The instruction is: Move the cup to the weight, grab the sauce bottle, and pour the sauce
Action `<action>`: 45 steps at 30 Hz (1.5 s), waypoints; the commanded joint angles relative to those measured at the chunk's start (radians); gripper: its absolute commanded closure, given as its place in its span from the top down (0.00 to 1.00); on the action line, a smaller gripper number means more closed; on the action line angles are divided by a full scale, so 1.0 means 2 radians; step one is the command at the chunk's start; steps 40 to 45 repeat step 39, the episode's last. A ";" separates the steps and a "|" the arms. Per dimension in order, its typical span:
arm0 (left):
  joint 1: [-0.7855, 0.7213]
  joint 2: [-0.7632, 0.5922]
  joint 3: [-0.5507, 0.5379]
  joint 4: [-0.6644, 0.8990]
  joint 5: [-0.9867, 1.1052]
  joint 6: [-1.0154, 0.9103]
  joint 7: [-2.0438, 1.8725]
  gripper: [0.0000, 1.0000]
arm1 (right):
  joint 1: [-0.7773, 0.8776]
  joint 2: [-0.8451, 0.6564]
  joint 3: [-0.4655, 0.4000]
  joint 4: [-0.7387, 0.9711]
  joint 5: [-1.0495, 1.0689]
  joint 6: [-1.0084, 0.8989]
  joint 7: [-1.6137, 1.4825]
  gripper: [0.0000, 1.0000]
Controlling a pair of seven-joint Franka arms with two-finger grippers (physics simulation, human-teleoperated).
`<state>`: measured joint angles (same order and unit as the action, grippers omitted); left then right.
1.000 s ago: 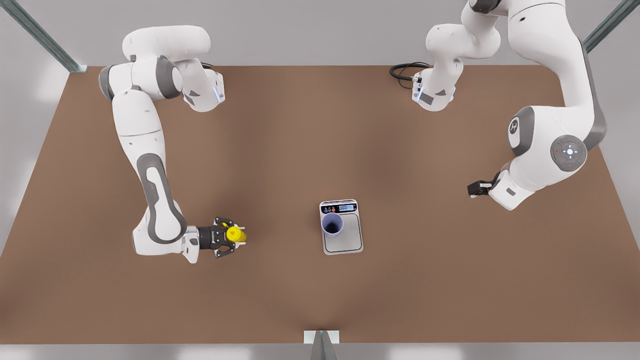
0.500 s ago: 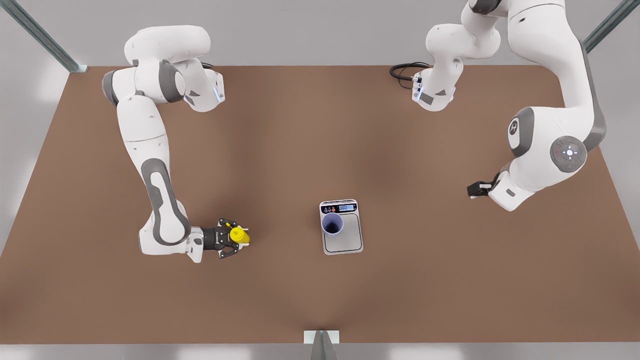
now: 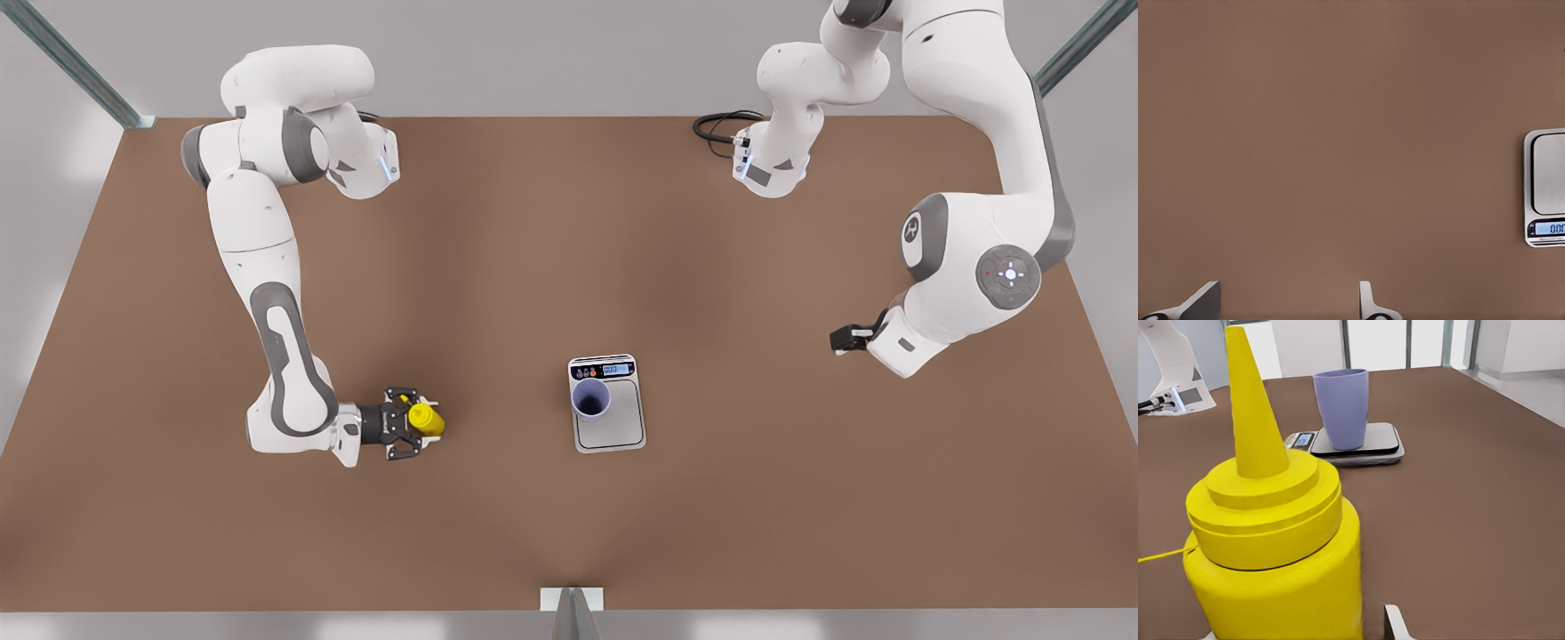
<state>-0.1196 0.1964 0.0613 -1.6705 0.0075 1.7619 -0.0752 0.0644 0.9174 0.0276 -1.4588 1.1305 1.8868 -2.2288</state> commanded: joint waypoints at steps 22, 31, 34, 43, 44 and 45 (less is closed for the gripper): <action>0.000 0.001 0.005 0.000 0.003 0.003 0.005 1.00 | -0.097 -0.101 -0.026 0.025 -0.265 -0.038 0.308 1.00; -0.005 0.007 0.013 0.025 0.009 0.019 0.013 1.00 | -0.028 -0.296 -0.036 0.022 -0.497 -0.041 0.935 1.00; -0.012 0.010 0.013 0.030 0.009 0.025 0.012 1.00 | -0.023 -0.375 -0.041 -0.025 -0.510 -0.044 1.054 1.00; -0.021 0.025 0.013 0.049 0.009 0.016 0.007 1.00 | -0.016 -0.400 -0.041 -0.041 -0.510 -0.055 1.067 1.00; -0.021 0.025 0.013 0.049 0.009 0.016 0.007 1.00 | -0.016 -0.400 -0.041 -0.041 -0.510 -0.055 1.067 1.00; -0.021 0.025 0.013 0.049 0.009 0.016 0.007 1.00 | -0.016 -0.400 -0.041 -0.041 -0.510 -0.055 1.067 1.00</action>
